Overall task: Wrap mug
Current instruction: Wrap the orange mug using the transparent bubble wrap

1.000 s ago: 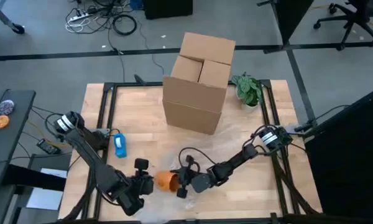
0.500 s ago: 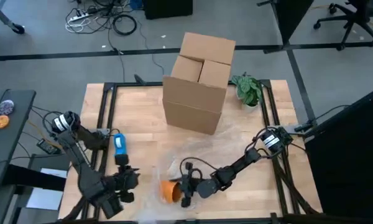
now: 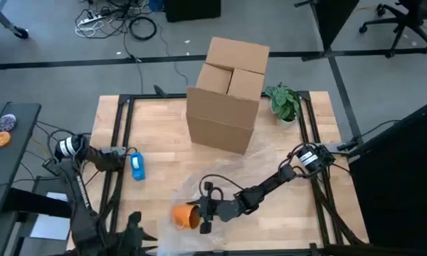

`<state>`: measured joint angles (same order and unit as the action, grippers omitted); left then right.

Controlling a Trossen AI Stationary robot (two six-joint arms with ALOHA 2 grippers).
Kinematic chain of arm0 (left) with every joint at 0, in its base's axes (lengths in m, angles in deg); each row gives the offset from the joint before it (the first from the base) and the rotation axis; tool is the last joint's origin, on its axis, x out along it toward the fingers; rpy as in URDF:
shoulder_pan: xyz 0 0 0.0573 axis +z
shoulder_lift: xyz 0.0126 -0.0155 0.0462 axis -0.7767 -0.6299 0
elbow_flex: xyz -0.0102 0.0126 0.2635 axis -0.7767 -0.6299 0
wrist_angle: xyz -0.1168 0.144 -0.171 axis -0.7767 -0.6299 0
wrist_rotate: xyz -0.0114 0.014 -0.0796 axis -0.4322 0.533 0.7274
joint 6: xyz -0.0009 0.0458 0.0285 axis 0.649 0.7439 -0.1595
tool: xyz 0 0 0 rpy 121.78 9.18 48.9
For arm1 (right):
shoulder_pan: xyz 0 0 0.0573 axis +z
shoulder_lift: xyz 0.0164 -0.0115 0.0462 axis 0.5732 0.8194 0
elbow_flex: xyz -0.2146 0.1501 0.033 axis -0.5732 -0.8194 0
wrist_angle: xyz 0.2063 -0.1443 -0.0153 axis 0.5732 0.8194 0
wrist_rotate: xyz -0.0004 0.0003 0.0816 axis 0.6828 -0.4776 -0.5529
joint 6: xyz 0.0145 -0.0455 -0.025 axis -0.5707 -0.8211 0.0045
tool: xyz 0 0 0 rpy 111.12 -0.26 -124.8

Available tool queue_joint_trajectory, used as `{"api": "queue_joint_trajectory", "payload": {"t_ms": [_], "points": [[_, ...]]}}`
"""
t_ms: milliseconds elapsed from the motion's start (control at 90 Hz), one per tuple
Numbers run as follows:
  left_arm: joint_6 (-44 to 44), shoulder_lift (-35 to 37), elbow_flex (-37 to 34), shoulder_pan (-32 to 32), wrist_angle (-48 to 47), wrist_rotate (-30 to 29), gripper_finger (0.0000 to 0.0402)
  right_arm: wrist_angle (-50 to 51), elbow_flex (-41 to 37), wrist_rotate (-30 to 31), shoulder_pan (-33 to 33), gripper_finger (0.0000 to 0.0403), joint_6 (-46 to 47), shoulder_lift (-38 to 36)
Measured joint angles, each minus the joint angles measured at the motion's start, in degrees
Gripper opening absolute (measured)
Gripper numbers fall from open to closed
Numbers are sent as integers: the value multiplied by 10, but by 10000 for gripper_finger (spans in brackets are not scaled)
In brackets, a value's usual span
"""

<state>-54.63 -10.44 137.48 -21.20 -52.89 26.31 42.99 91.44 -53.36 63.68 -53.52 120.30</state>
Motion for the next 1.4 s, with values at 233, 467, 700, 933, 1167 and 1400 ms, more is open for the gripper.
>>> {"api": "queue_joint_trajectory", "payload": {"t_ms": [233, 467, 700, 933, 1167, 1400], "points": [[-84, -65, 0, -20, -56, -9, 78, 6, 4, 168, 12, 0, -52, 0], [-237, -114, -1, -24, -189, -4, 78, -75, 27, 205, 5, 0, -66, 64], [-313, -135, 0, -21, -219, 43, 54, -44, 159, 283, 7, 0, -126, 170], [-336, -129, 41, -23, -268, 6, 4, 51, 219, 264, -1, 10, -118, 195], [-359, -130, 67, -6, -318, -73, 0, 63, 218, 209, 3, 88, -61, 189], [-359, -149, 67, 42, -314, -94, 0, 97, 218, 167, 13, 201, -5, 170]]}}
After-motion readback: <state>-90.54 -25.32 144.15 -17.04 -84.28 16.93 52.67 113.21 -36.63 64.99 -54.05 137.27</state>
